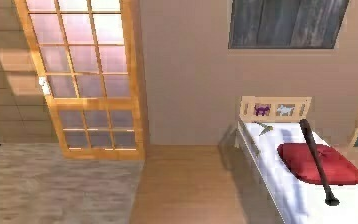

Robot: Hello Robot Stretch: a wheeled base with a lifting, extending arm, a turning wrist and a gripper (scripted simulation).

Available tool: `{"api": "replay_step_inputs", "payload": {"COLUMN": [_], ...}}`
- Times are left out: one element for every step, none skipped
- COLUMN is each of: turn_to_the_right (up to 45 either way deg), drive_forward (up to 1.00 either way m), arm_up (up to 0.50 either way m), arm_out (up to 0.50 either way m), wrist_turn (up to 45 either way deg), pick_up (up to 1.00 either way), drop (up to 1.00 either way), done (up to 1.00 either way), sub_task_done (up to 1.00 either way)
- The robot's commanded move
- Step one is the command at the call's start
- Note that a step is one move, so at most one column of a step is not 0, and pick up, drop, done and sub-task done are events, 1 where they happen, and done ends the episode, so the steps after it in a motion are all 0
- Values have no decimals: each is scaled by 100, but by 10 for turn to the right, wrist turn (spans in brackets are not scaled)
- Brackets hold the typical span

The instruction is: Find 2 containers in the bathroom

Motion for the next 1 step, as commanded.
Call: {"api": "replay_step_inputs", "payload": {"turn_to_the_right": [0], "drive_forward": [45], "arm_up": [0], "arm_out": [0], "wrist_turn": [0], "pick_up": [0], "drop": [0], "done": [0], "sub_task_done": [0]}}
